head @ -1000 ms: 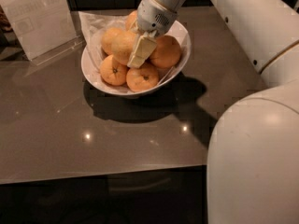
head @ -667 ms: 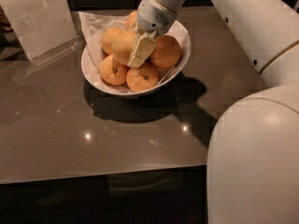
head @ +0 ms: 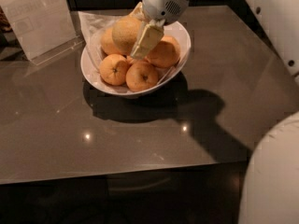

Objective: Pick orange from white bowl

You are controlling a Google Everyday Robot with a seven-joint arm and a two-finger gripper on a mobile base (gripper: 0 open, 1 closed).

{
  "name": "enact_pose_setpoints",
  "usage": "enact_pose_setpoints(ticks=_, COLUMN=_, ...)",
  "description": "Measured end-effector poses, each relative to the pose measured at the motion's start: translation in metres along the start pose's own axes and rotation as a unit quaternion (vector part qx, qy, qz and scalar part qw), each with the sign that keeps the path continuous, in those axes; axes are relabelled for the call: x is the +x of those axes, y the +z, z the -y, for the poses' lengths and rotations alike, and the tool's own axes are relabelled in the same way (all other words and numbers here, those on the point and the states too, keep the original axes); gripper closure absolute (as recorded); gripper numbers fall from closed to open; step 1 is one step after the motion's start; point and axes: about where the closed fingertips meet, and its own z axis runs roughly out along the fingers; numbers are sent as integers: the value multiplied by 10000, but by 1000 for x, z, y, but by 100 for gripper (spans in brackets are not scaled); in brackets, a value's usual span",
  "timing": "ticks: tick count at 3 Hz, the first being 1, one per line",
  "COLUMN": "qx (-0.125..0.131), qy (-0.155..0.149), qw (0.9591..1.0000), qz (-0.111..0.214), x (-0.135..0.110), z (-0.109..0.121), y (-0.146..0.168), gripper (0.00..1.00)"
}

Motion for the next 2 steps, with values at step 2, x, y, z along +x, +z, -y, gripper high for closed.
enact_pose_setpoints(ticks=2, qx=643, qy=95, qw=9976, qz=253, x=4, z=-74, y=-52, gripper=100)
